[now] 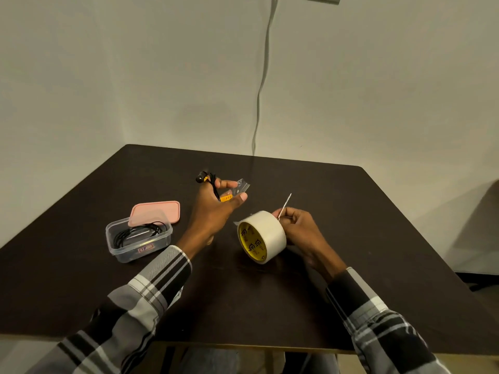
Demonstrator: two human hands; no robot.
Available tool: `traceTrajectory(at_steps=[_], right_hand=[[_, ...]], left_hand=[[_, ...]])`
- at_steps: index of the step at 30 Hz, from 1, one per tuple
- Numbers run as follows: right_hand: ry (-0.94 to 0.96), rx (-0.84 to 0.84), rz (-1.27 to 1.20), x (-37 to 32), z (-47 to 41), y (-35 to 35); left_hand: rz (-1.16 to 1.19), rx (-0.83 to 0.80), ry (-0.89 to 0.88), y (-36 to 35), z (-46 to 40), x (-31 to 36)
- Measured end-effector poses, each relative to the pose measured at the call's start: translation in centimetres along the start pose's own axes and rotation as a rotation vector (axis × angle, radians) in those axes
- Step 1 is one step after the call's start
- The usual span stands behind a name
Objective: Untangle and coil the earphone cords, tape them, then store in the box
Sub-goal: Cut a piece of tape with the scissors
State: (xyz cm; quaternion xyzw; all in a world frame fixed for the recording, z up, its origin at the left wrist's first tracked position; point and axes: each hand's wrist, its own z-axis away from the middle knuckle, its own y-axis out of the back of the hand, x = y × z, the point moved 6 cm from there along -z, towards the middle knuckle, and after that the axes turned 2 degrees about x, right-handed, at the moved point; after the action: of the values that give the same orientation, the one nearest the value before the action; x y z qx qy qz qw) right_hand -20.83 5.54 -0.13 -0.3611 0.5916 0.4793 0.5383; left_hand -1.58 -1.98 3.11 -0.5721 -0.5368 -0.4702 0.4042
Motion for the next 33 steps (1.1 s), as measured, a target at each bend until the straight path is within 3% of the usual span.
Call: traceTrajectory(at_steps=[4,8,12,14,17,19,21,25,29,33], right_hand=[[-0.116,-0.055,-0.112,0.1,0.8,0.6],[-0.093,-0.143,-0.104,-1.2,1.8,0.5],[-0.004,-0.09,-0.031,-2.8,2.4,0.7],[0.105,-0.063,0.1,-3.7,2.7,1.4],[0.27,0.008,0.595,-4.6,3.1,2.4],[0.298,0.035,0.885,-4.7,3.7,2.5],[0.266,0.044,0.984,-4.3,3.9,2.7],[0.18,0.017,0.962,-2.8,3.5,3.3],[0.143,0.18,0.741,-3.5,3.3,5.2],[0.06,0.19,0.883,-3.0,2.8,5.0]], left_hand=[[0.014,0.016,-0.007,0.7,0.2,0.0],[0.012,0.037,-0.004,0.5,0.2,0.4],[0.011,0.047,-0.001,0.4,0.3,0.8],[0.015,0.049,-0.004,0.3,0.4,1.0],[0.036,0.034,0.014,-0.2,0.7,1.1],[0.061,0.009,0.037,-0.8,0.9,1.0],[0.092,-0.019,0.063,-1.6,1.2,0.8],[0.128,-0.059,0.117,-2.7,1.7,0.6],[0.184,-0.103,0.173,-3.0,1.8,0.7],[0.197,-0.145,0.208,-3.1,2.0,0.9]])
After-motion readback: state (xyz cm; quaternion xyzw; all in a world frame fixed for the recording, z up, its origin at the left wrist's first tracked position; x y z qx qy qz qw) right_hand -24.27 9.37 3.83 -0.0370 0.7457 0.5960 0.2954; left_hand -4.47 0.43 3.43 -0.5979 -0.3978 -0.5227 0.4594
